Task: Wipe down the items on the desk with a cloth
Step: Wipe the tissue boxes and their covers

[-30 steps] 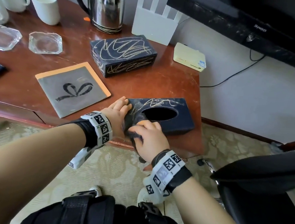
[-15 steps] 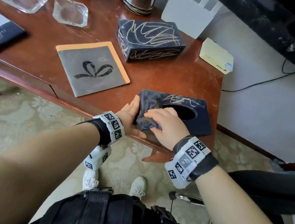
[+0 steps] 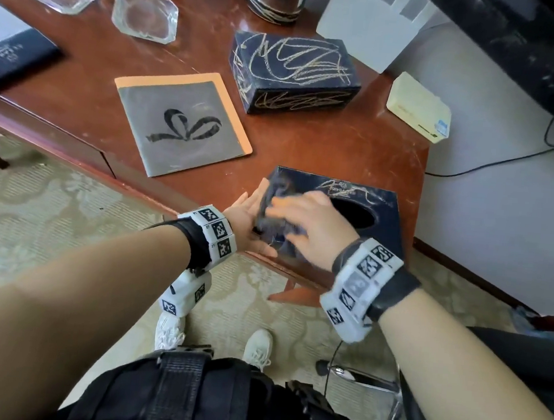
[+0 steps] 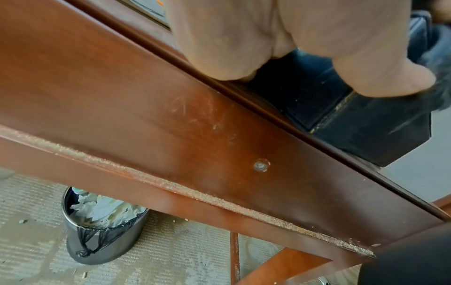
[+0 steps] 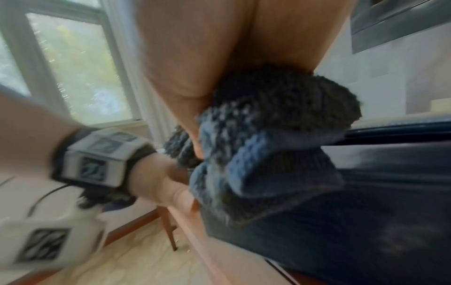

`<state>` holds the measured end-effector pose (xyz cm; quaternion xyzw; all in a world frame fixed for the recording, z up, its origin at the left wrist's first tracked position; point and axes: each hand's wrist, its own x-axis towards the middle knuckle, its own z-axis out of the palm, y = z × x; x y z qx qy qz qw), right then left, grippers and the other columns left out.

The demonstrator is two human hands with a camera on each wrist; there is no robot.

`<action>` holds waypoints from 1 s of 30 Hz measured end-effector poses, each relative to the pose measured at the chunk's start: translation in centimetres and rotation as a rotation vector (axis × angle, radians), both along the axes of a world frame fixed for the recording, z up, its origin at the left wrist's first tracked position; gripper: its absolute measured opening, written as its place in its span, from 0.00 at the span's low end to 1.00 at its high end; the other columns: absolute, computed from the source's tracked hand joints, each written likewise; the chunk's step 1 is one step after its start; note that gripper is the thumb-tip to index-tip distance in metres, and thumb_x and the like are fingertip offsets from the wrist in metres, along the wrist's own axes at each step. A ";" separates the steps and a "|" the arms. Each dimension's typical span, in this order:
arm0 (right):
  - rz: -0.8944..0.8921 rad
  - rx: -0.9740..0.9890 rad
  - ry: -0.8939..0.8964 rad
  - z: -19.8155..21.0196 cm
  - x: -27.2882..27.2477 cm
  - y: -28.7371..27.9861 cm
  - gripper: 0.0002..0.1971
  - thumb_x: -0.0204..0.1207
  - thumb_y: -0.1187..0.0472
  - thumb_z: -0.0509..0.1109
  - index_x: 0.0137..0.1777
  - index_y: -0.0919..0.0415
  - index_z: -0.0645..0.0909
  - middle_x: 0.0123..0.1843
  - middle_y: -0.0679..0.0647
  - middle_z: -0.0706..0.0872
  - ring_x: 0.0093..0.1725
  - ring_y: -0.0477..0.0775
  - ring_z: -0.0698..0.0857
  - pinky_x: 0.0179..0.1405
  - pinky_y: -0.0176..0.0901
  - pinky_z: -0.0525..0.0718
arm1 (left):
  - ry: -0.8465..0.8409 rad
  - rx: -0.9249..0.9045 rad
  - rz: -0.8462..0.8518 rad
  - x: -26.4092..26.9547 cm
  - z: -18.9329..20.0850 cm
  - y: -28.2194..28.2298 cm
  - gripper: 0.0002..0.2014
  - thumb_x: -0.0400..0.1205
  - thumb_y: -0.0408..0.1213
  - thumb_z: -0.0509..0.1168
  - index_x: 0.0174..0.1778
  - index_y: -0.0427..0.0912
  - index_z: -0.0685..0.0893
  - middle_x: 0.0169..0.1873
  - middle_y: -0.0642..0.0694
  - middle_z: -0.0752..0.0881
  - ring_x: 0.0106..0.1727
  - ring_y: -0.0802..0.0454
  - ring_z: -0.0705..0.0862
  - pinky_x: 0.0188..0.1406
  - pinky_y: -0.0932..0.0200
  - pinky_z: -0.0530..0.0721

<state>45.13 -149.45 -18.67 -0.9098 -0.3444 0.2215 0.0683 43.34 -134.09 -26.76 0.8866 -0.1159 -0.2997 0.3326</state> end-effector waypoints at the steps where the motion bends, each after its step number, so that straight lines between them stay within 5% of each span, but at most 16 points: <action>1: 0.066 -0.019 0.071 0.5 -0.5 -0.5 0.26 0.77 0.70 0.63 0.72 0.48 0.74 0.76 0.46 0.72 0.71 0.54 0.63 0.68 0.37 0.56 | 0.009 0.013 0.014 0.0 -0.2 0.0 0.53 0.73 0.68 0.59 0.81 0.45 0.34 0.78 0.44 0.29 0.81 0.44 0.32 0.78 0.51 0.34; 3: 0.124 -0.070 0.172 1.7 -0.2 -1.0 0.25 0.77 0.69 0.64 0.71 0.47 0.75 0.74 0.43 0.74 0.70 0.52 0.65 0.65 0.35 0.60 | 0.027 -0.044 0.057 0.0 -0.6 0.3 0.58 0.73 0.54 0.70 0.78 0.44 0.27 0.78 0.46 0.27 0.82 0.42 0.35 0.81 0.50 0.37; 8: -0.328 0.013 -0.110 1.6 4.3 1.3 0.23 0.81 0.61 0.61 0.76 0.50 0.67 0.76 0.52 0.71 0.72 0.62 0.67 0.71 0.48 0.63 | 0.093 -0.103 0.119 -0.4 0.4 0.2 0.62 0.70 0.51 0.74 0.78 0.46 0.26 0.80 0.49 0.30 0.80 0.42 0.34 0.79 0.51 0.40; 10: -0.332 -0.075 -0.152 0.1 4.4 2.4 0.23 0.82 0.60 0.59 0.77 0.49 0.65 0.77 0.51 0.69 0.73 0.62 0.65 0.73 0.48 0.61 | 0.086 -0.112 0.123 -0.5 0.5 0.1 0.61 0.71 0.50 0.74 0.78 0.45 0.27 0.80 0.48 0.30 0.81 0.42 0.34 0.78 0.53 0.40; 12: -0.248 -0.069 -0.146 -0.9 3.3 2.5 0.24 0.82 0.63 0.58 0.78 0.49 0.65 0.79 0.49 0.67 0.74 0.61 0.62 0.74 0.46 0.57 | 0.087 -0.104 0.099 -0.5 0.7 0.1 0.61 0.69 0.60 0.71 0.79 0.42 0.29 0.81 0.46 0.33 0.81 0.45 0.35 0.77 0.55 0.39; 14: -0.169 -0.010 -0.087 -0.9 2.0 1.7 0.25 0.82 0.66 0.58 0.78 0.48 0.65 0.80 0.47 0.65 0.75 0.58 0.59 0.75 0.44 0.54 | 0.040 -0.060 0.035 -0.3 0.7 0.2 0.71 0.54 0.83 0.56 0.81 0.41 0.34 0.81 0.45 0.37 0.82 0.49 0.38 0.76 0.57 0.36; 15: -0.136 0.000 -0.067 -0.8 1.5 1.1 0.26 0.82 0.67 0.58 0.78 0.47 0.65 0.80 0.46 0.64 0.75 0.57 0.58 0.76 0.44 0.54 | 0.014 -0.050 0.026 -0.1 0.6 0.2 0.73 0.48 0.86 0.51 0.81 0.41 0.36 0.81 0.46 0.38 0.82 0.50 0.38 0.76 0.57 0.35; 19: -0.161 -0.037 -0.104 0.5 2.7 -0.6 0.29 0.78 0.72 0.57 0.77 0.49 0.68 0.78 0.49 0.69 0.73 0.57 0.61 0.73 0.44 0.57 | 0.039 -0.086 0.080 -0.2 -0.2 0.1 0.61 0.69 0.60 0.71 0.79 0.46 0.29 0.81 0.49 0.32 0.82 0.45 0.35 0.78 0.54 0.35; 25: -0.526 -0.094 -0.496 3.2 6.2 -6.4 0.26 0.78 0.69 0.60 0.76 0.53 0.68 0.77 0.53 0.69 0.71 0.63 0.64 0.70 0.52 0.67 | 0.123 -0.111 0.138 -0.2 0.2 0.0 0.60 0.71 0.53 0.73 0.79 0.50 0.28 0.80 0.54 0.32 0.81 0.42 0.33 0.79 0.50 0.40; 30: -0.368 -0.247 -0.175 0.7 4.2 -6.2 0.36 0.79 0.50 0.65 0.82 0.48 0.50 0.84 0.50 0.45 0.79 0.63 0.54 0.76 0.57 0.60 | 0.106 -0.109 0.135 -0.4 0.9 -0.2 0.59 0.73 0.50 0.73 0.79 0.48 0.28 0.80 0.53 0.32 0.81 0.45 0.34 0.78 0.56 0.39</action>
